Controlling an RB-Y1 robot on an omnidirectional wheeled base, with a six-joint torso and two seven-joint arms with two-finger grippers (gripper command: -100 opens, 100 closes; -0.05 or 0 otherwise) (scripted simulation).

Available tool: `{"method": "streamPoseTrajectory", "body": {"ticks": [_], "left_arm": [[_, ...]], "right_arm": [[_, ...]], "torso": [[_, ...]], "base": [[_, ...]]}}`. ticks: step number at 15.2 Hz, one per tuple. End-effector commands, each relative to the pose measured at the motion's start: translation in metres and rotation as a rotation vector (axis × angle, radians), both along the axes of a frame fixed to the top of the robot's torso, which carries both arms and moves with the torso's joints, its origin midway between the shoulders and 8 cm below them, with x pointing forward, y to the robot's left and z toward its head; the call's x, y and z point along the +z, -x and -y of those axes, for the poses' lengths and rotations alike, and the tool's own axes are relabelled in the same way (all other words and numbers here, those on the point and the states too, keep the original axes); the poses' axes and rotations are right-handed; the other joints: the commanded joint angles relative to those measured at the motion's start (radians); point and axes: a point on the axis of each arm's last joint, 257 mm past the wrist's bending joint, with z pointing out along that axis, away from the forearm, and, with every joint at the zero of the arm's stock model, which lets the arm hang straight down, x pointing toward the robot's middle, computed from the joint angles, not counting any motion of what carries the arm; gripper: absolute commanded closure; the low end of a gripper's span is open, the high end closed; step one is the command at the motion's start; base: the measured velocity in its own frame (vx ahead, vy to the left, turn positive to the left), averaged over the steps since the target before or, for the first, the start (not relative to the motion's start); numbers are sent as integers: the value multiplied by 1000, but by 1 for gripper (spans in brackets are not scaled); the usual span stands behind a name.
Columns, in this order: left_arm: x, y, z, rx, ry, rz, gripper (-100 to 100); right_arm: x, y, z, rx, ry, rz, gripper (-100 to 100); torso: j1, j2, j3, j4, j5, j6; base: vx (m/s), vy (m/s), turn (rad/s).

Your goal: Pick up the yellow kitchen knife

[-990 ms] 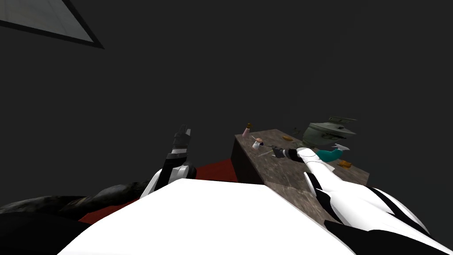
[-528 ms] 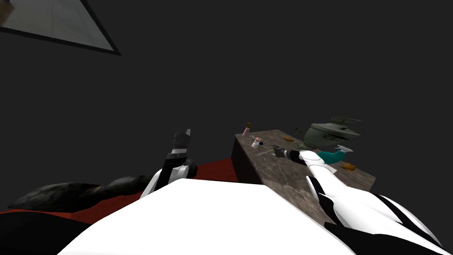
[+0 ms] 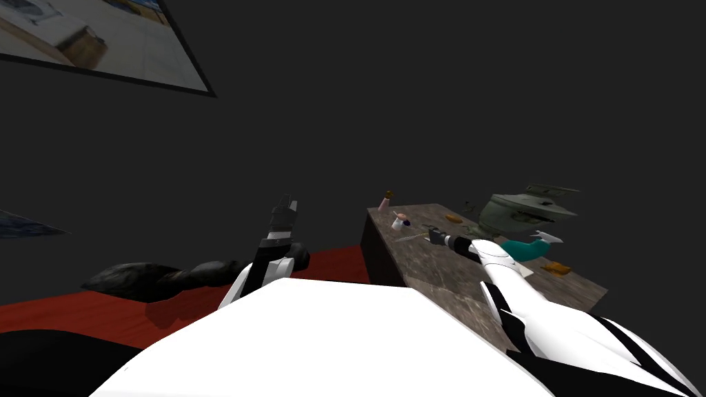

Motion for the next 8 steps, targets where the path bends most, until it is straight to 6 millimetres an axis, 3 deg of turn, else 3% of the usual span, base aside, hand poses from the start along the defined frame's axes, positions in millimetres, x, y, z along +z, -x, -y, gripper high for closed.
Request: {"method": "streamPoseTrajectory", "body": {"ticks": [1,6,8], "left_arm": [[0,0,0,0,0,0,0],[0,0,0,0,0,0,0],[0,0,0,0,0,0,0]], "right_arm": [[3,-1,4,-23,-9,31,-100],[-6,8,12,-83,-40,77,-100],[-24,19,12,-106,-60,63,-100]], "torso": [[0,0,0,0,0,0],[1,0,0,0,0,0],[1,-1,0,0,0,0]], "base": [[-51,-44,86],[-60,-51,102],[-50,-30,59]]}}
